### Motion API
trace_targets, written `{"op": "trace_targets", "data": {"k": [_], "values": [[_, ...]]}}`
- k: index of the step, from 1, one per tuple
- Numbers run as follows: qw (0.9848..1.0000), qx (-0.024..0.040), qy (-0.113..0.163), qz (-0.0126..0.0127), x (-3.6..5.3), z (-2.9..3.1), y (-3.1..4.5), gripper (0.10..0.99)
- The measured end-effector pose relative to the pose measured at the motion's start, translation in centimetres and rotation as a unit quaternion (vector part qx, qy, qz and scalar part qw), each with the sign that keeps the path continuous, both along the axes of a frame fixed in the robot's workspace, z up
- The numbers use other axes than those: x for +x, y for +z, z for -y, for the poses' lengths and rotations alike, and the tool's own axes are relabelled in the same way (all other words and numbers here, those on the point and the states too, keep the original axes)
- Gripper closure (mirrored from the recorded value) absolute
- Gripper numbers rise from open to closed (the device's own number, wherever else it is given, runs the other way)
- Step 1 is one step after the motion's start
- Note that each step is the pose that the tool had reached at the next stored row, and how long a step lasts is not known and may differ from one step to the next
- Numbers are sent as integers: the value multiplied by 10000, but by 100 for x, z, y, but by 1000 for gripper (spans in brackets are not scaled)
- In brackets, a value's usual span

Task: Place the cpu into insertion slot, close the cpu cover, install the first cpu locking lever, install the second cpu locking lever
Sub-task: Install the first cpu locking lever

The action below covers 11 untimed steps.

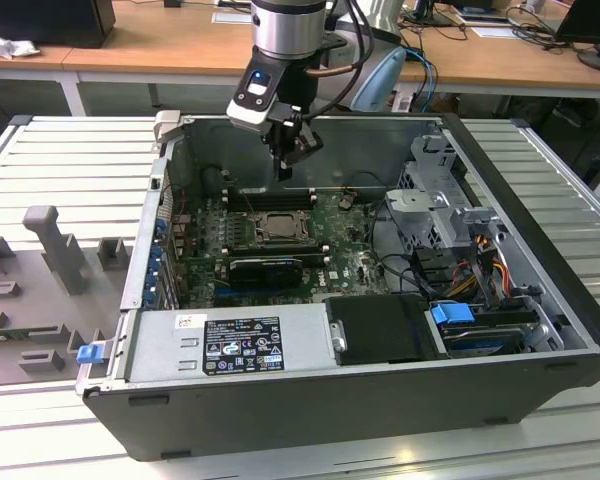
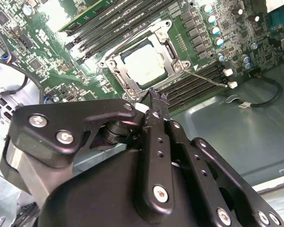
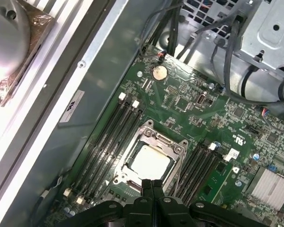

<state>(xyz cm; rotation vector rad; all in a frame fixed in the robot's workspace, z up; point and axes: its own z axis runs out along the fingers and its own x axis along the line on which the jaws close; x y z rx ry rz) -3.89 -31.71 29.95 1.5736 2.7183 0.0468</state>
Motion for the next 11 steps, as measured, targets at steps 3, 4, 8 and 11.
{"op": "trace_targets", "data": {"k": [3,4,8,11], "values": [[10000,0,93,0,0,0,0,980],[9999,0,127,0,0,0,0,980],[9997,0,259,0,0,0,0,980],[9993,0,376,0,0,0,0,980]]}}
